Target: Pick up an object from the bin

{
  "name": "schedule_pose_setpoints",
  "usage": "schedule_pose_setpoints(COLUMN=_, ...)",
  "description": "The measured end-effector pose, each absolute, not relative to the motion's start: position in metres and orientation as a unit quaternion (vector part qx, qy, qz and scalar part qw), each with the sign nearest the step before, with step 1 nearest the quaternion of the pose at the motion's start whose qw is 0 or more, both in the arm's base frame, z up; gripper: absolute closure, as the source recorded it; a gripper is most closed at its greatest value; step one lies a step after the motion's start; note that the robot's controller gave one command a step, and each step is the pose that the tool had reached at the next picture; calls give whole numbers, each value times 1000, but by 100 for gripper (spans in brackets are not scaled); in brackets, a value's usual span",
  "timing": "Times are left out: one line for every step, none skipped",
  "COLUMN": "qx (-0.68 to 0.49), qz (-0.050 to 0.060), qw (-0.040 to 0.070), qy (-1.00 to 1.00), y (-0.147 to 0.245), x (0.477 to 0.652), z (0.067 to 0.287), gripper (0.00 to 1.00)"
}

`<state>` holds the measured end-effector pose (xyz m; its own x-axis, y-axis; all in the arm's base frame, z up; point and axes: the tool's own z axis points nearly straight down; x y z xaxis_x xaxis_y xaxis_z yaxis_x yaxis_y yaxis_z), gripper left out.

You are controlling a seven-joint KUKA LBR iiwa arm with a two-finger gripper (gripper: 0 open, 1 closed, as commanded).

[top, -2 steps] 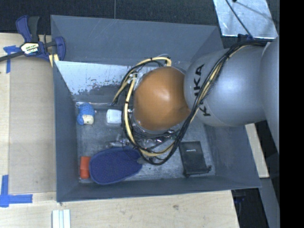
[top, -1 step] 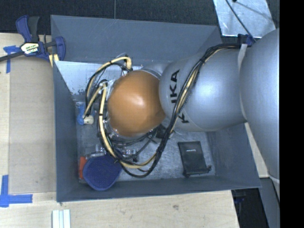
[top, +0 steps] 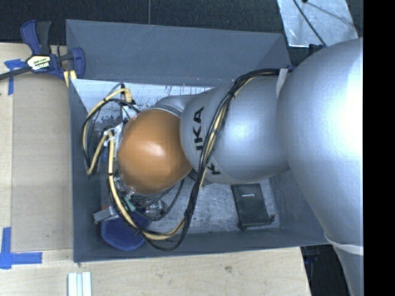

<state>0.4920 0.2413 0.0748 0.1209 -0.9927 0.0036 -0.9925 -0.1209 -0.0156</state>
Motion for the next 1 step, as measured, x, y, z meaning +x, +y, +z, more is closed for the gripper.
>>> schedule_pose_setpoints(qx=-746, qz=-9, qw=6, qy=665, y=240, x=495, z=77, gripper=0)
